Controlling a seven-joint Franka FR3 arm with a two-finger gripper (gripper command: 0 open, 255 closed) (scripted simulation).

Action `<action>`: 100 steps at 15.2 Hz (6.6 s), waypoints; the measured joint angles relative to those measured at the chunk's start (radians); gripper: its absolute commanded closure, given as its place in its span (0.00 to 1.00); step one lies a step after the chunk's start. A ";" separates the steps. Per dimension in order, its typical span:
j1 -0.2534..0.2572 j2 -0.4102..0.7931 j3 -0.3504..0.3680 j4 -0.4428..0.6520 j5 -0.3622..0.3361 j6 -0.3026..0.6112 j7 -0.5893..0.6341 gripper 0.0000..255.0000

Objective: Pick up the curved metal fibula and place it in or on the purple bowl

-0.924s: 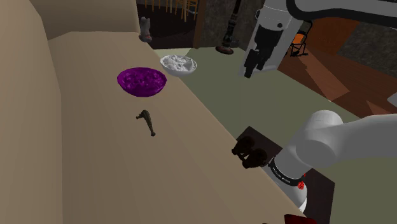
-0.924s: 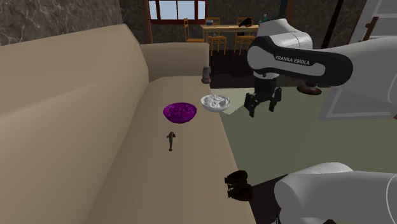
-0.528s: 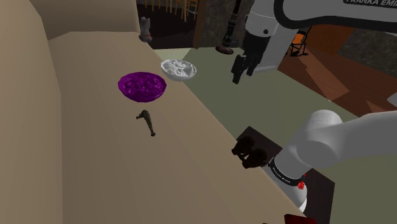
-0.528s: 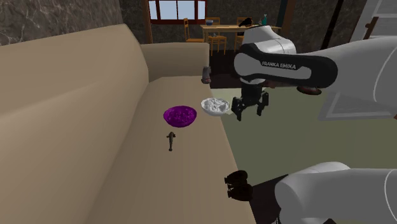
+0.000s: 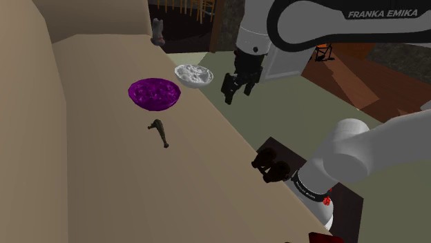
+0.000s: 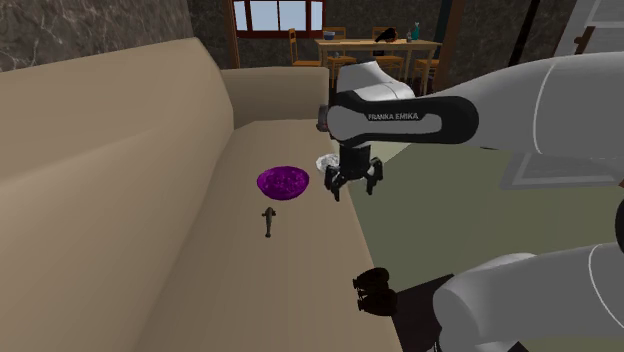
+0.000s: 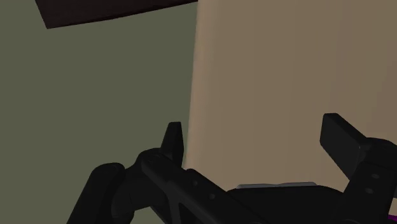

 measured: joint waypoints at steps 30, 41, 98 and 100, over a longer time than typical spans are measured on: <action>0.026 0.700 0.332 0.337 -0.189 0.376 0.612 0.00; 0.026 0.700 0.332 0.337 -0.189 0.377 0.612 1.00; -0.058 0.933 0.232 1.019 -0.268 -0.089 0.376 1.00; -0.063 0.930 0.230 0.987 -0.267 -0.059 0.376 1.00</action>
